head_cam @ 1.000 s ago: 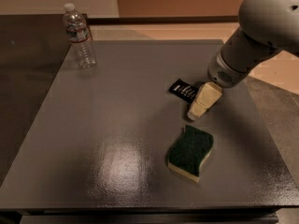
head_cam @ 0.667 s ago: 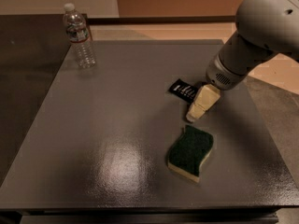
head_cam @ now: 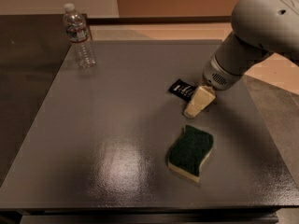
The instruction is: Pick rxbar chocolate
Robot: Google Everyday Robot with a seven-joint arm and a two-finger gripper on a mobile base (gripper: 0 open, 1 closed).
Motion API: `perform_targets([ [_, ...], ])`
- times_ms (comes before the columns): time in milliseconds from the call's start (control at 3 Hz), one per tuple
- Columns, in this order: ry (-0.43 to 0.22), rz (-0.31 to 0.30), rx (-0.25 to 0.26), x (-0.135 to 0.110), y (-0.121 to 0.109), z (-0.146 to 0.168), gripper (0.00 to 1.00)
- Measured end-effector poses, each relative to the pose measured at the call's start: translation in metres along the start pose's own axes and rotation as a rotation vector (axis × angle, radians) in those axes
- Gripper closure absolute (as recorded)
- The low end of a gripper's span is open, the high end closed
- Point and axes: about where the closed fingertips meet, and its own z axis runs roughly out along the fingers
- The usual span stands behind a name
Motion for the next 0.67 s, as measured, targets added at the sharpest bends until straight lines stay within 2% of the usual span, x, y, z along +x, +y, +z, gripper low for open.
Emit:
perform_targets([
  [667, -0.003, 0.003, -0.008, -0.0044, -0.0005, -0.0086, 0.85],
])
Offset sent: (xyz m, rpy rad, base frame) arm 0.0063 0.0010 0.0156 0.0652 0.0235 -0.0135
